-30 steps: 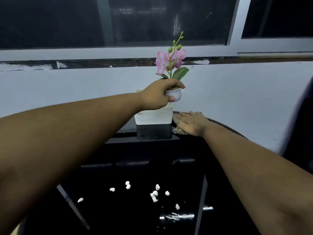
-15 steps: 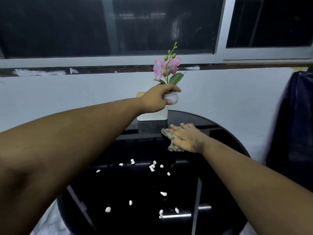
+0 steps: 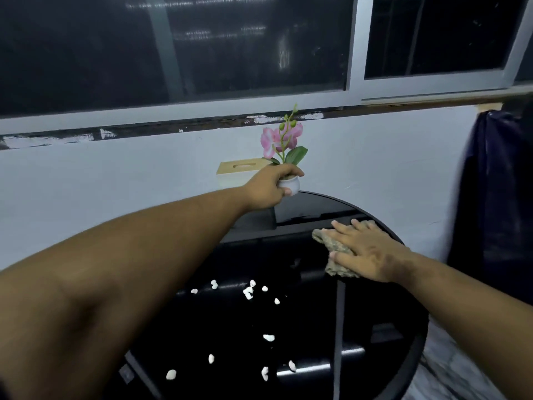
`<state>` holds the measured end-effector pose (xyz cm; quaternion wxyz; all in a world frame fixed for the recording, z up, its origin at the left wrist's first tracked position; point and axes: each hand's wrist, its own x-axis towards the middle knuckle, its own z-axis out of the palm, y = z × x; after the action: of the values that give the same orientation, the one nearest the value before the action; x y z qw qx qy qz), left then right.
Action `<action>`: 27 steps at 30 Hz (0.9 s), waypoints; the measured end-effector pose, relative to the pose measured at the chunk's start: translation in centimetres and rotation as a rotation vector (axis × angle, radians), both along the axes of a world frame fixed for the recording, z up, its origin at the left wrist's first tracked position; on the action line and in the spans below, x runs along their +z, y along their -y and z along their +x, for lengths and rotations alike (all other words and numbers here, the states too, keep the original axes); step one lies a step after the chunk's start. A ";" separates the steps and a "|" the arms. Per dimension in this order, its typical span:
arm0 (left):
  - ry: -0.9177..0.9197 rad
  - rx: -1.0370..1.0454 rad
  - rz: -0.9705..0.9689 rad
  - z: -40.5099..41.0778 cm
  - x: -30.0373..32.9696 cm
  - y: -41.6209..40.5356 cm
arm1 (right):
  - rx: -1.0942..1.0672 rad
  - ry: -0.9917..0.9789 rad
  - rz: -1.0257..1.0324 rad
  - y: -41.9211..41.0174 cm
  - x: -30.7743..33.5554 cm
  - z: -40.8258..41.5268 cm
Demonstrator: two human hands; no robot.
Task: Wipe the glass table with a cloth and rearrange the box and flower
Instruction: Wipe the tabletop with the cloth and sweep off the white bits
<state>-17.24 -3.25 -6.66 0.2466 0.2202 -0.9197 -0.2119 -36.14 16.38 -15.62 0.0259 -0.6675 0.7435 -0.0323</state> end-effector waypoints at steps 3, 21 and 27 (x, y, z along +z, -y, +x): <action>0.035 0.002 0.014 -2.6 -2.6 1.3 | -0.017 -0.002 -0.006 1.1 -0.1 -0.3; 0.109 -0.036 0.044 -9.7 -7.3 6.5 | -0.040 -0.050 -0.051 2.5 -0.2 -0.3; 0.086 -0.087 0.030 -6.1 -5.7 4.9 | -0.069 -0.007 0.000 2.4 0.2 0.0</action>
<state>-23.38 -8.14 -12.36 0.1939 0.1926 -0.9348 -0.2267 -36.19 14.02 -15.43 0.0224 -0.6416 0.7661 -0.0309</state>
